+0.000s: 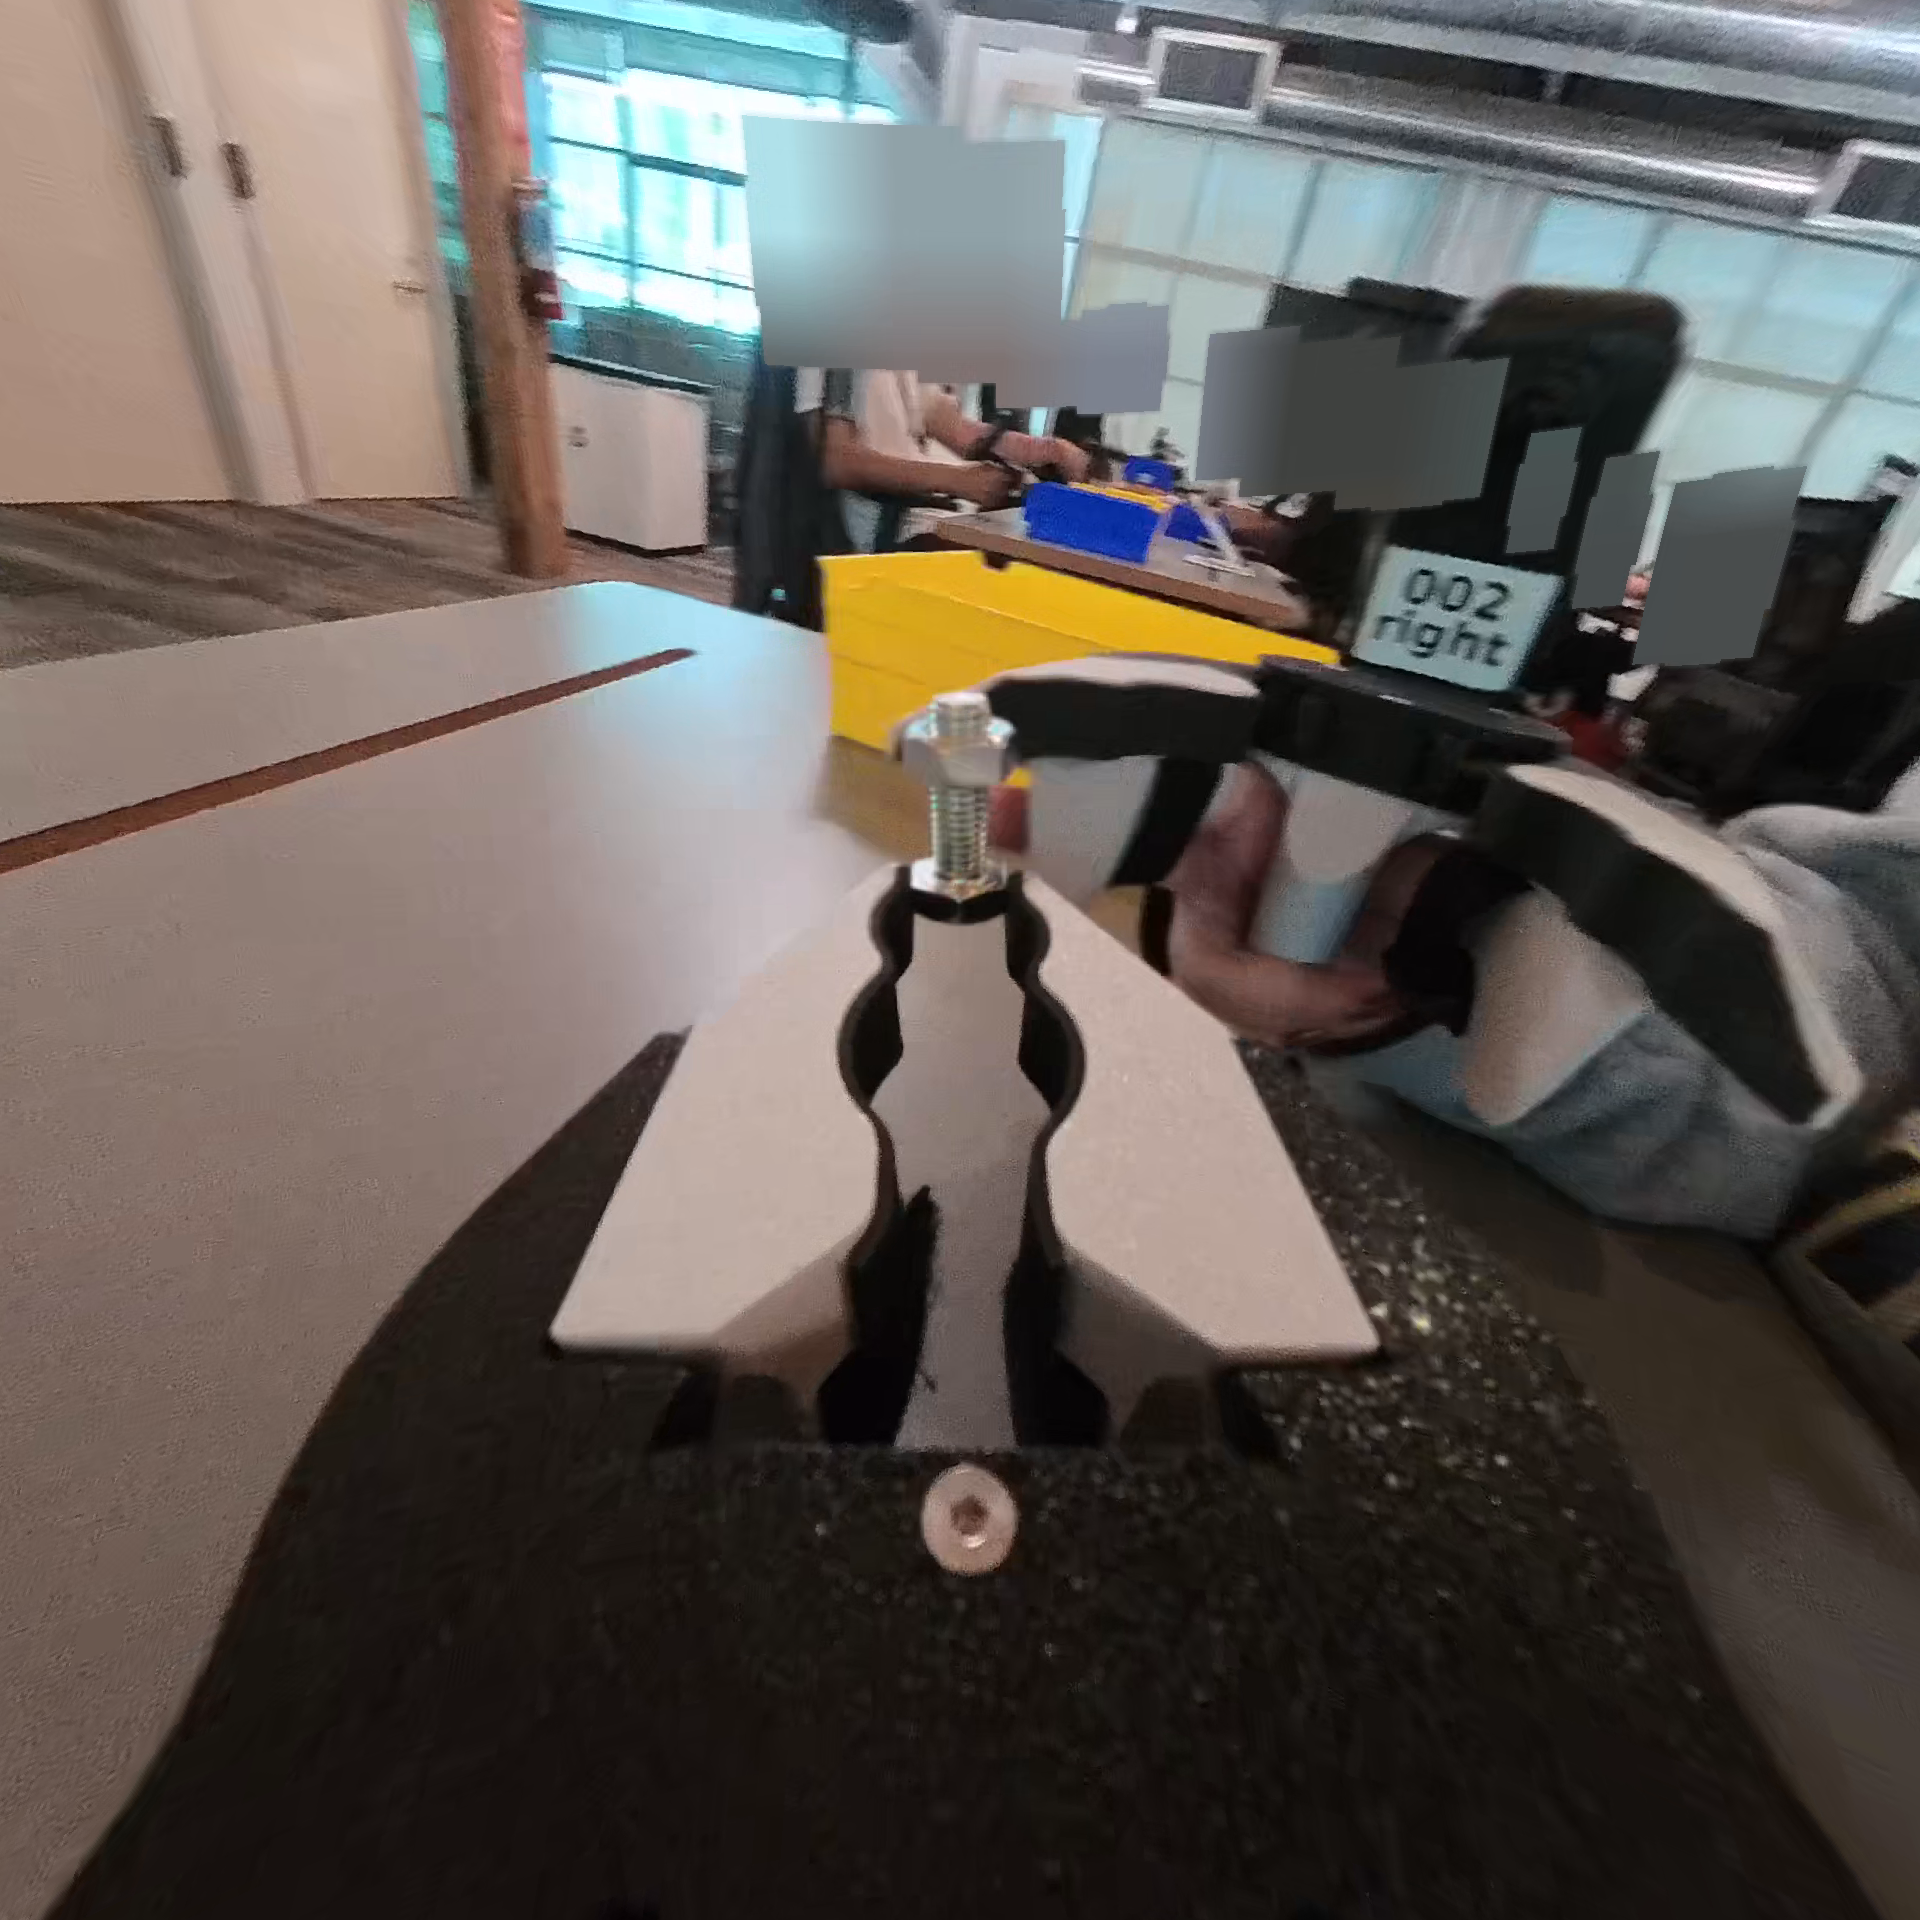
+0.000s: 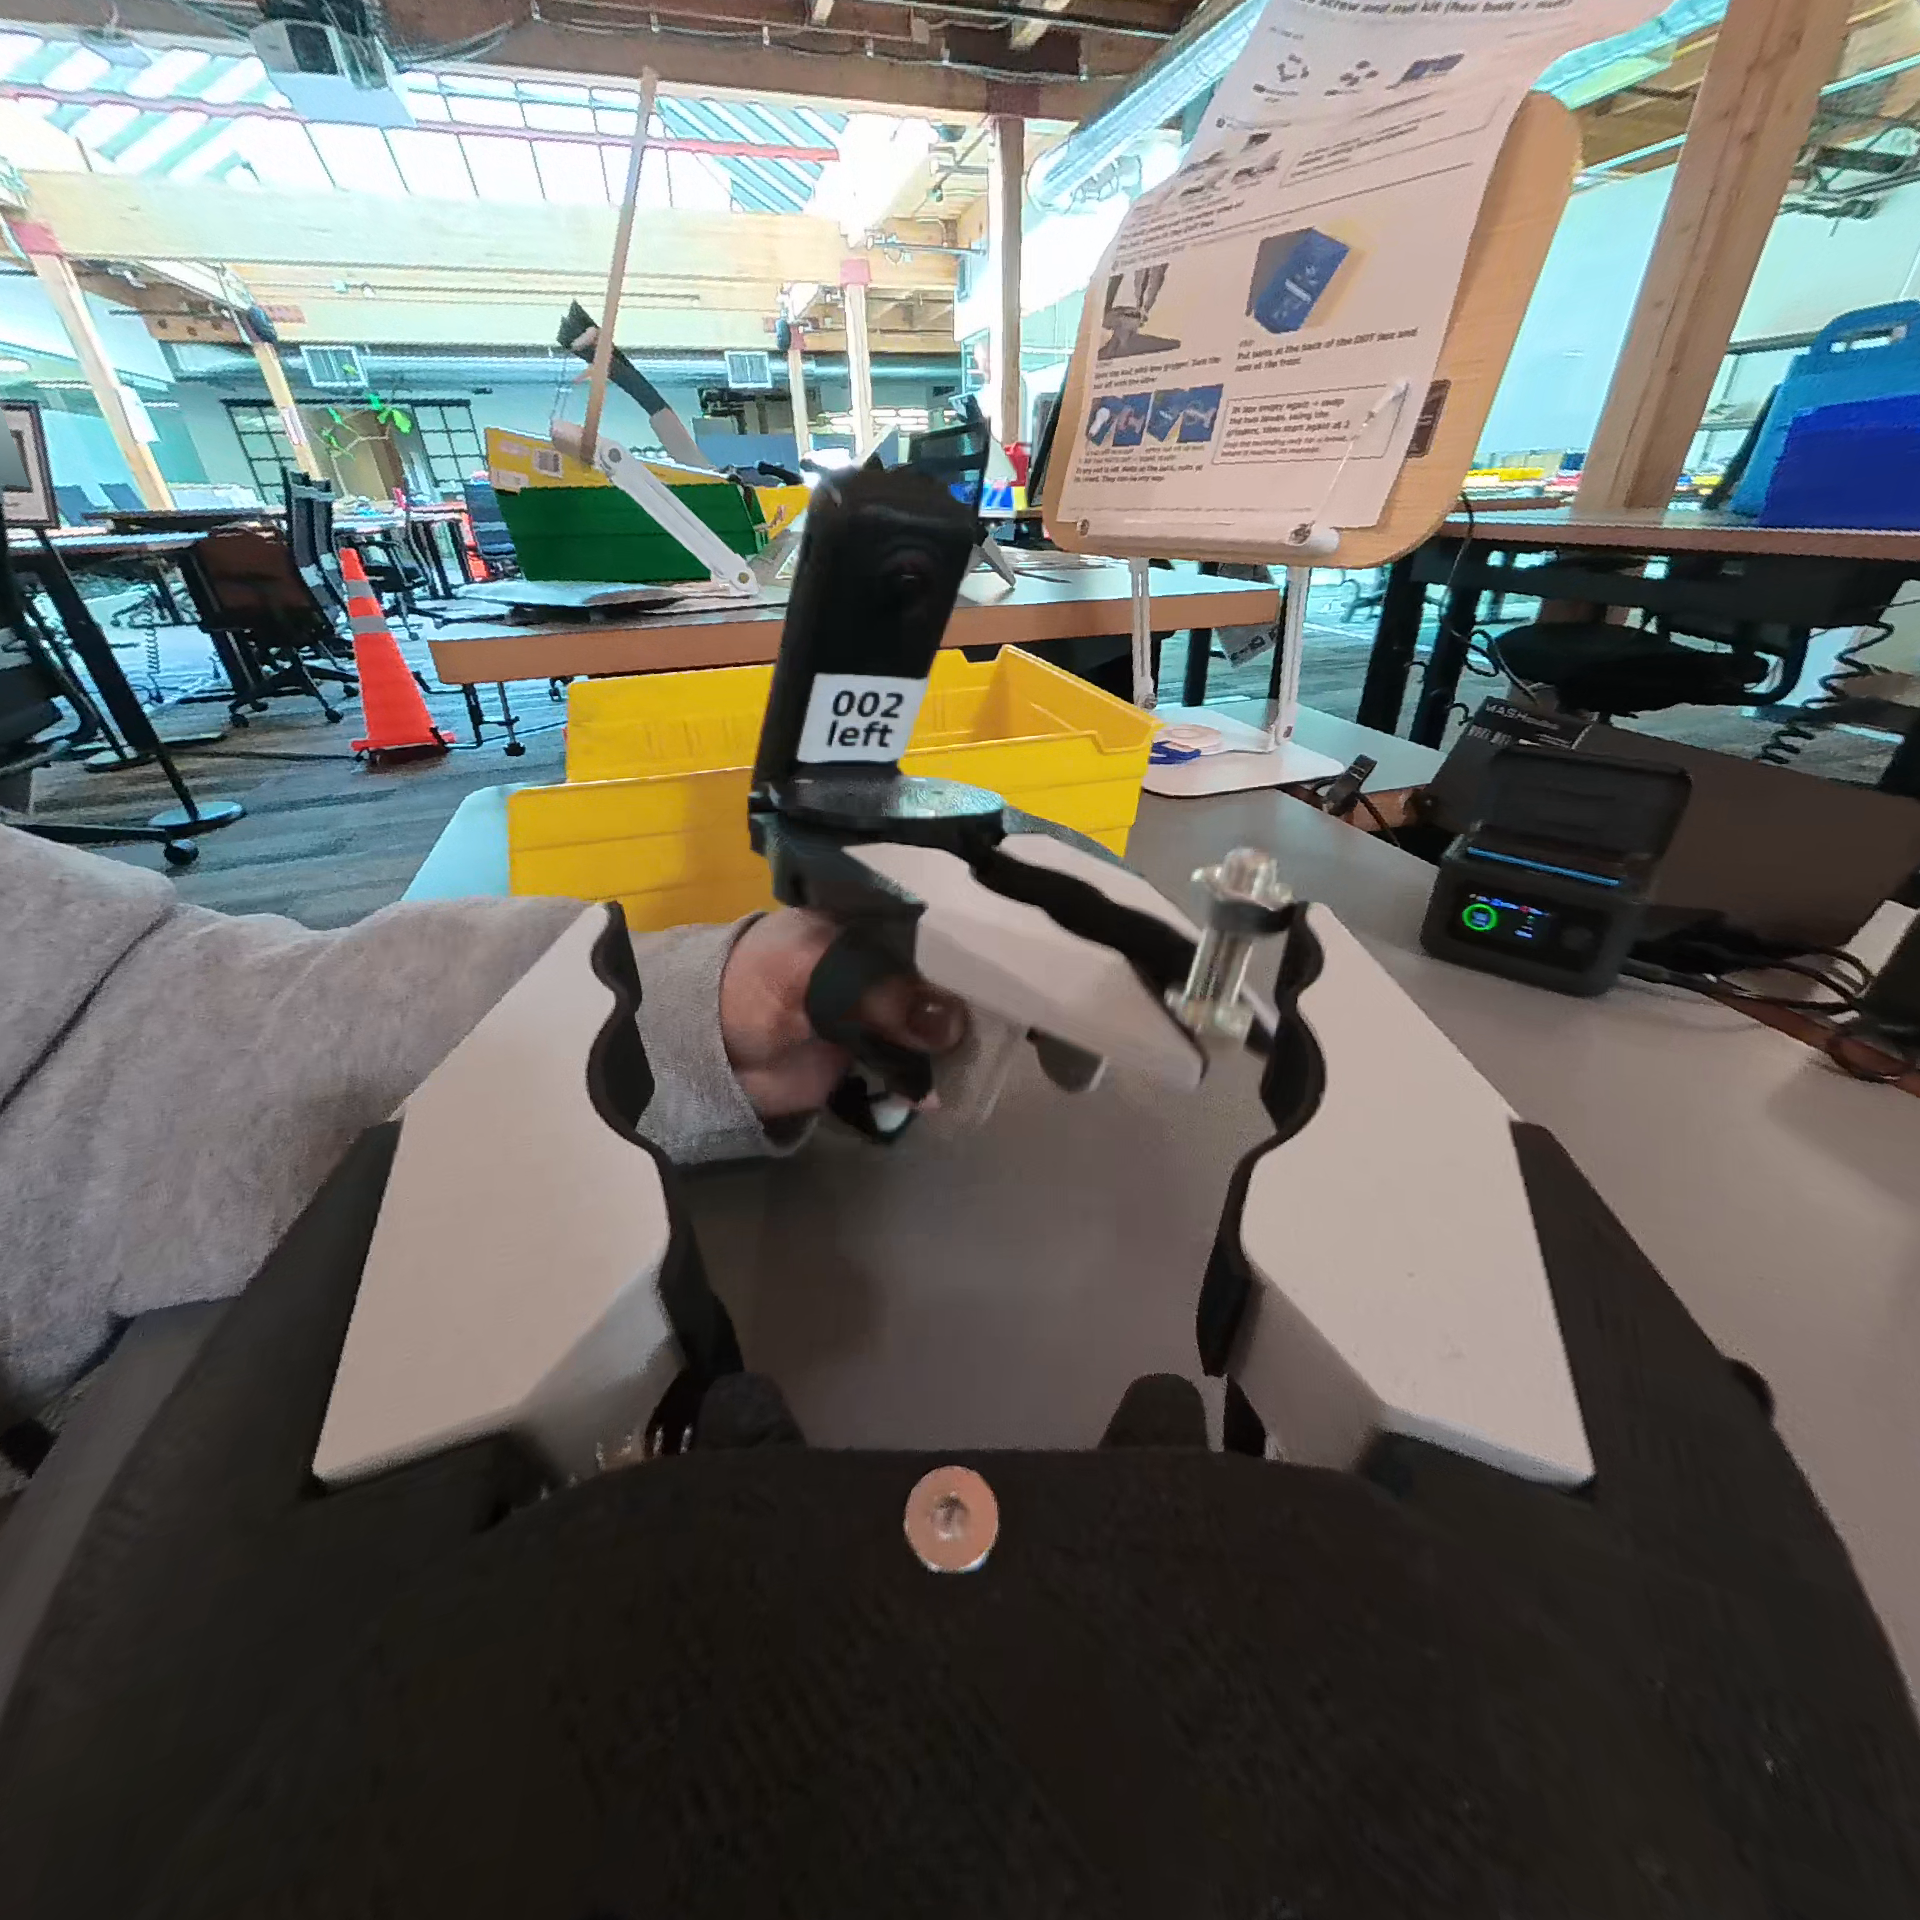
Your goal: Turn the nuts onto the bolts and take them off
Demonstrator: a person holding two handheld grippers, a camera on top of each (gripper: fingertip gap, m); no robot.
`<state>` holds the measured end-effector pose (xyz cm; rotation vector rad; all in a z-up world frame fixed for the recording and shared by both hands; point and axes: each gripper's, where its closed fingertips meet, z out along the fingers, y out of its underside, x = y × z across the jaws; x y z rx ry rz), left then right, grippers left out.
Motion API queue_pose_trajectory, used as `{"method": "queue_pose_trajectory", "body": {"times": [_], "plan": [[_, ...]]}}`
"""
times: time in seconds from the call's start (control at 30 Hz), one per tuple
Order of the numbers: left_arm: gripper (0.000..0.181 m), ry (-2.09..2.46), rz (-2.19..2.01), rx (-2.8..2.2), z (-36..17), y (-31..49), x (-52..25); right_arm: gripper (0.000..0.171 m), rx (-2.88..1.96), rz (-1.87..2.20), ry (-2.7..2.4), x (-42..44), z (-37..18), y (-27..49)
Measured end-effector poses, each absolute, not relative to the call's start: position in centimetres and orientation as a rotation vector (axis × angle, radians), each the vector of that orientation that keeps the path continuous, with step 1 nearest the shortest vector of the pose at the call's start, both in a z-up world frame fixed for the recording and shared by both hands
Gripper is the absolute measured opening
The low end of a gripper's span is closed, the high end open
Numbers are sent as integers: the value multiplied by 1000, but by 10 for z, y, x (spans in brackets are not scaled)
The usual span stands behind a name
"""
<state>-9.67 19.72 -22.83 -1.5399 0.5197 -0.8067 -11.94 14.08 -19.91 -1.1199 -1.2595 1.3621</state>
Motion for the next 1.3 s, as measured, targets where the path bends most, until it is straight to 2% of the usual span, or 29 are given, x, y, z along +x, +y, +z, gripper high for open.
{"method": "queue_pose_trajectory", "body": {"times": [0.03, 0.13, 0.4, 0.57, 0.93, 1.1, 1.17, 1.3], "plan": [[15, 440, -761, -1562, -230, 205, -112, 115, -1117, 1371, -1259, -118, -199, 142], [15, 383, -744, -1565, -230, 208, -128, 116, -1140, 1358, -1241, -118, -200, 147], [16, 779, -922, -1559, -242, 172, -49, 116, -1133, 1377, -1271, -122, -203, 139], [16, 701, -885, -1592, -244, 182, -65, 124, -1153, 1369, -1289, -123, -207, 140], [15, 662, -955, -1484, -229, 178, -64, 118, -1110, 1382, -1242, -118, -197, 142], [15, 505, -933, -1450, -218, 189, -89, 118, -1104, 1398, -1233, -115, -195, 144], [15, 422, -893, -1451, -217, 196, -106, 113, -1116, 1413, -1239, -114, -196, 145], [15, 553, -995, -1378, -209, 179, -86, 114, -1140, 1433, -1218, -115, -197, 147]]}}
